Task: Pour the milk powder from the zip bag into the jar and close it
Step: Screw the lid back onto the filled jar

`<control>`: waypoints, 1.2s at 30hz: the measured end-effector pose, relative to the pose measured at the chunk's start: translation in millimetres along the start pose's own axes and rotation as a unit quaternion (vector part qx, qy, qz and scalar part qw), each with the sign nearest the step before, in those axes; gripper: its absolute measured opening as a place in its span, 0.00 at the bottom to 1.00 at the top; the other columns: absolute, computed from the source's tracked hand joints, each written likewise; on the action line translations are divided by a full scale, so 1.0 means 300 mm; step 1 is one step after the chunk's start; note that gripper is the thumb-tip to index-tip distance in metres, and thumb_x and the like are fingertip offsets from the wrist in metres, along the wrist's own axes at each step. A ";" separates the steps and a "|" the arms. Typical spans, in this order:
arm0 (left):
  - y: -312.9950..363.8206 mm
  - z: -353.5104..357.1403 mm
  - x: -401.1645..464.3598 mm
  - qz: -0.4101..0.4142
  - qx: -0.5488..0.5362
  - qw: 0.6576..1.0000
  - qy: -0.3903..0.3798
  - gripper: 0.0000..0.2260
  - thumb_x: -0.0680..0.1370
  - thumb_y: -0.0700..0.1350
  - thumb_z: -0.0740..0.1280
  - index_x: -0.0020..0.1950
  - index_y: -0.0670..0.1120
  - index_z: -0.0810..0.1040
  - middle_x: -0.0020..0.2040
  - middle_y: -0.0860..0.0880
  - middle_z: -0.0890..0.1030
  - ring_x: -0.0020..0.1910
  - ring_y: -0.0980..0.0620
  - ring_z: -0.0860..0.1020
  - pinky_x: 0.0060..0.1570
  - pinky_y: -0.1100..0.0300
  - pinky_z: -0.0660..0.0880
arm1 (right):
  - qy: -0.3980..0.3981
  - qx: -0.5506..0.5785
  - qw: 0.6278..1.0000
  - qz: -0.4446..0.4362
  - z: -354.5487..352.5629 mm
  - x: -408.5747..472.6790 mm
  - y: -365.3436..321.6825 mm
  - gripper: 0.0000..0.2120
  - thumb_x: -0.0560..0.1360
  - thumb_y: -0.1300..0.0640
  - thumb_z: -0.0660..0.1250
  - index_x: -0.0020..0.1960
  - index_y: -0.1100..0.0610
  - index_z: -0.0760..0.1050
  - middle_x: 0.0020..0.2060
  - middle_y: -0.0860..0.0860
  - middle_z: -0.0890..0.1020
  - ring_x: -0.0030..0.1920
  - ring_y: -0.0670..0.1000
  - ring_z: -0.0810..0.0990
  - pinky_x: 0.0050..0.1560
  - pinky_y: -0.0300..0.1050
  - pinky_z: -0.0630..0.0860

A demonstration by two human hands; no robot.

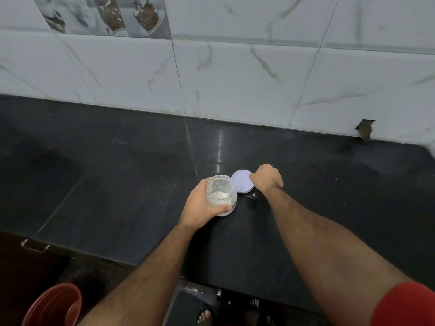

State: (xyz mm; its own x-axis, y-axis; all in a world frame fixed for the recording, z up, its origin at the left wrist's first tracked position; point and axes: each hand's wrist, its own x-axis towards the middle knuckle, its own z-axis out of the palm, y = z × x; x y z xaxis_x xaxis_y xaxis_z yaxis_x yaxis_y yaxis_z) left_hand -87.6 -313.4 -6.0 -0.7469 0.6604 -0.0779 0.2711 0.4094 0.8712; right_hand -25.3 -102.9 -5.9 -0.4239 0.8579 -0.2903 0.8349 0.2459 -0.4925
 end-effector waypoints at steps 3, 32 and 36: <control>0.017 0.035 0.014 0.003 -0.011 1.000 -0.012 0.34 0.56 0.54 0.81 0.53 0.77 0.69 0.56 0.72 0.77 0.55 0.73 0.76 0.49 0.70 0.71 | 0.012 0.044 0.999 -0.001 -0.085 0.001 0.038 0.09 0.68 0.61 0.63 0.45 0.59 0.81 0.44 0.59 0.86 0.46 0.62 0.85 0.49 0.51 0.83; 0.061 0.253 0.080 0.024 -0.098 0.992 -0.070 0.32 0.58 0.54 0.81 0.53 0.75 0.70 0.53 0.68 0.80 0.51 0.66 0.79 0.48 0.64 0.78 | -0.041 -0.260 0.880 -0.394 -0.275 -0.262 0.070 0.18 0.76 0.53 0.69 0.64 0.54 0.80 0.65 0.52 0.75 0.62 0.54 0.71 0.58 0.51 0.73; 0.055 0.257 0.085 0.016 -0.107 0.991 -0.075 0.36 0.57 0.53 0.83 0.59 0.67 0.70 0.56 0.62 0.81 0.55 0.62 0.79 0.52 0.63 0.77 | -0.087 -0.255 0.890 -0.368 -0.300 -0.246 -0.009 0.28 0.70 0.51 0.74 0.69 0.51 0.74 0.66 0.51 0.73 0.64 0.55 0.71 0.61 0.53 0.74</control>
State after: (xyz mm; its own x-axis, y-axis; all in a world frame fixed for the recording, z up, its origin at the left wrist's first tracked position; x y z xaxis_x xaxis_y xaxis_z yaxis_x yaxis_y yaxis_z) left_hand -55.5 -241.2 -31.1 -0.6374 0.7632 -0.1061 0.1465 0.2552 0.9557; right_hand 35.2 -126.1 90.9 -0.9328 0.3082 -0.1869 0.3408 0.9231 -0.1784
